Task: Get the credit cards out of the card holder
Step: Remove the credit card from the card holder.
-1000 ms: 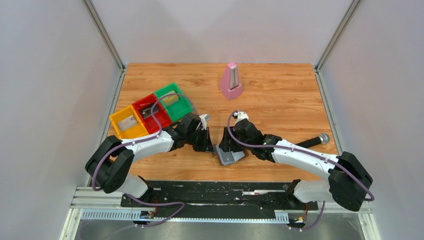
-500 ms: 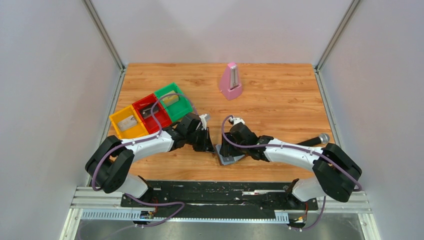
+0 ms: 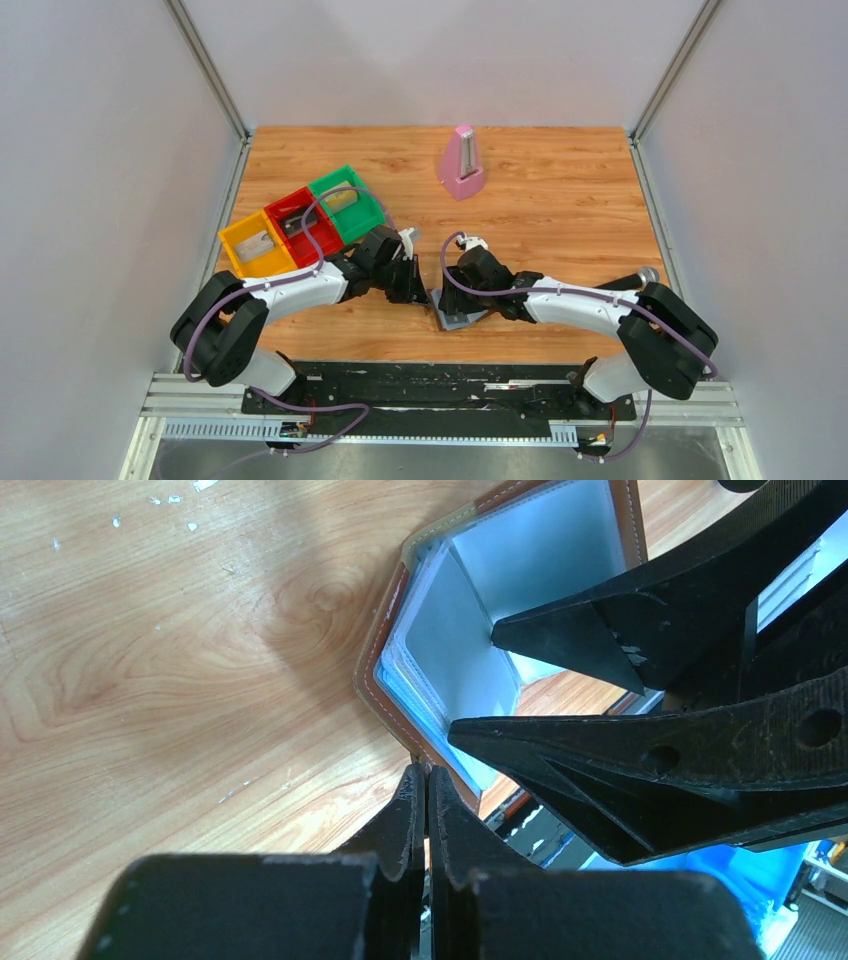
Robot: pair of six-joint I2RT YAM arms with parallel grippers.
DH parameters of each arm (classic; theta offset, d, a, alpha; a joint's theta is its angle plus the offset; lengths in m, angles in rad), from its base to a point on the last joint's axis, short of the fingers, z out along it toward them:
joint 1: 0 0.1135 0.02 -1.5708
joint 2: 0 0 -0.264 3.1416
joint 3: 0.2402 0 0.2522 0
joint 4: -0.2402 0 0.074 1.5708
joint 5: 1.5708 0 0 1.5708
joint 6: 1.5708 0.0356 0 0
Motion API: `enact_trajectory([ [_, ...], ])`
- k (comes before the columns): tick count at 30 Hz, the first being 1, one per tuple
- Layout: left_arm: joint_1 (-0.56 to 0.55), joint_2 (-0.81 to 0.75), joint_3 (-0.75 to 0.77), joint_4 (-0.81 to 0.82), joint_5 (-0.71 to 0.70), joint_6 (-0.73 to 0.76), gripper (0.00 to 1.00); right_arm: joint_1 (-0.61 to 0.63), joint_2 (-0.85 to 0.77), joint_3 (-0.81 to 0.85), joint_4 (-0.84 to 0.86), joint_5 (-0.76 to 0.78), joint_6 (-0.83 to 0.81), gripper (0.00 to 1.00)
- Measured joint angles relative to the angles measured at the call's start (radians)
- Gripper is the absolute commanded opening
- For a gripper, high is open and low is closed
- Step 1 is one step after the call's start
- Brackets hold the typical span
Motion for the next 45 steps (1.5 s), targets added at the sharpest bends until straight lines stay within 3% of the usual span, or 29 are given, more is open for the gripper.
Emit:
enact_trajectory([
  [4,0.000,0.000,0.000,0.000,0.000,0.000,0.00,0.000,0.000,0.000,0.002,0.003,0.000,0.47],
  [22,0.000,0.000,0.000,-0.021,-0.018,0.003,0.00,0.004,-0.053,0.000,-0.080,0.092,-0.002,0.49],
  [36,0.000,0.000,0.000,-0.018,-0.008,0.002,0.00,0.004,-0.045,-0.024,0.003,-0.042,-0.025,0.55],
  [45,0.000,0.000,0.000,-0.019,-0.008,0.003,0.00,0.004,-0.006,-0.024,0.018,-0.031,-0.026,0.45],
])
